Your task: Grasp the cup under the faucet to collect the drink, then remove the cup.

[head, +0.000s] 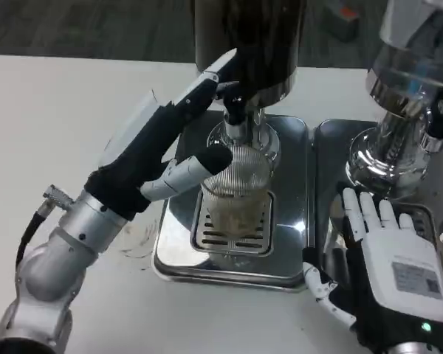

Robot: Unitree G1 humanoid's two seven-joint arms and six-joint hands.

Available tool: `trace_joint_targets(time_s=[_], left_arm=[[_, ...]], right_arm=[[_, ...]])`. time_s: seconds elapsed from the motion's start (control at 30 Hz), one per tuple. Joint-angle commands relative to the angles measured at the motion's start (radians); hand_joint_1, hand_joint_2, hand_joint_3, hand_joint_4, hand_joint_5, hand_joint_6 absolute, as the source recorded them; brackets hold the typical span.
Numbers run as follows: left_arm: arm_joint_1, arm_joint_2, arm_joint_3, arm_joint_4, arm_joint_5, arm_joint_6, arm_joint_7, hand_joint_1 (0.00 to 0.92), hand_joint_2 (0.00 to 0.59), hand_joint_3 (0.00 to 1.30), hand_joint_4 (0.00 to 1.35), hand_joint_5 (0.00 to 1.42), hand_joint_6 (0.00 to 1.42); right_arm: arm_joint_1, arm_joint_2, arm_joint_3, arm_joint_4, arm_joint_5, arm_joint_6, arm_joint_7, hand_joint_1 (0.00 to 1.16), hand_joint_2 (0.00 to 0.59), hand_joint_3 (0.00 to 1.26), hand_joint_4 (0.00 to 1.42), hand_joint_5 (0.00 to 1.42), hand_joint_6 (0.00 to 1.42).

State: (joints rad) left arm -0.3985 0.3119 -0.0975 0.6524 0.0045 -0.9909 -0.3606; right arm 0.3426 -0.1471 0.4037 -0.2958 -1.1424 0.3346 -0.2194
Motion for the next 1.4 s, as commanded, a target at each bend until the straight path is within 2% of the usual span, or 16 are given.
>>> trace_joint_targets(time_s=[0.03, 0.37, 0.67, 0.77, 0.9, 1.17, 1.23, 1.3, 1.4], left_arm=[[0.023, 0.020, -0.016, -0.045, 0.054, -0.064, -0.014, 0.000, 0.104, 0.11, 0.04, 0.26, 0.07], [0.044, 0.064, -0.007, -0.101, 0.220, -0.118, 0.080, 0.000, 0.112, 0.16, 0.07, 0.27, 0.08], [0.059, 0.080, -0.020, -0.101, 0.268, -0.124, 0.136, 0.000, 0.113, 0.17, 0.07, 0.27, 0.09], [0.059, 0.082, -0.022, -0.103, 0.270, -0.121, 0.145, 0.000, 0.113, 0.18, 0.07, 0.27, 0.09], [0.058, 0.082, -0.018, -0.092, 0.263, -0.126, 0.158, 0.000, 0.113, 0.19, 0.08, 0.28, 0.09], [0.049, 0.087, -0.019, -0.081, 0.257, -0.123, 0.164, 0.000, 0.132, 0.20, 0.09, 0.30, 0.09], [0.054, 0.087, -0.020, -0.090, 0.254, -0.125, 0.163, 0.000, 0.135, 0.20, 0.09, 0.30, 0.09], [0.057, 0.087, -0.021, -0.096, 0.251, -0.124, 0.161, 0.000, 0.135, 0.20, 0.09, 0.30, 0.09], [0.057, 0.087, -0.022, -0.098, 0.244, -0.121, 0.159, 0.000, 0.135, 0.20, 0.09, 0.30, 0.09]], right_arm=[[-0.001, 0.002, -0.005, 0.009, 0.013, -0.003, -0.012, 0.29, 0.437, 0.00, 0.00, 0.00, 0.00], [-0.019, -0.012, -0.009, 0.020, 0.036, -0.011, -0.006, 0.29, 0.437, 0.00, 0.00, 0.00, 0.00], [-0.028, -0.014, -0.015, 0.022, 0.069, -0.014, -0.006, 0.29, 0.438, 0.00, 0.00, 0.00, 0.00], [-0.029, -0.001, -0.043, 0.008, 0.140, -0.038, -0.013, 0.38, 0.423, 0.00, 0.00, 0.00, 0.00], [-0.038, 0.025, -0.101, -0.010, 0.296, -0.086, 0.006, 0.45, 0.387, 0.00, 0.00, 0.00, 0.00], [-0.075, 0.063, -0.129, -0.058, 0.418, -0.062, 0.080, 0.57, 0.324, 0.00, 0.00, 0.00, 0.02], [-0.101, 0.062, -0.149, -0.034, 0.485, -0.074, 0.116, 0.62, 0.302, 0.00, 0.00, 0.00, 0.00], [-0.122, 0.051, -0.155, -0.016, 0.511, -0.086, 0.131, 0.66, 0.297, 0.00, 0.00, 0.00, 0.00], [-0.166, 0.047, -0.176, 0.050, 0.586, -0.128, 0.147, 0.68, 0.300, 0.00, 0.00, 0.00, 0.01]])
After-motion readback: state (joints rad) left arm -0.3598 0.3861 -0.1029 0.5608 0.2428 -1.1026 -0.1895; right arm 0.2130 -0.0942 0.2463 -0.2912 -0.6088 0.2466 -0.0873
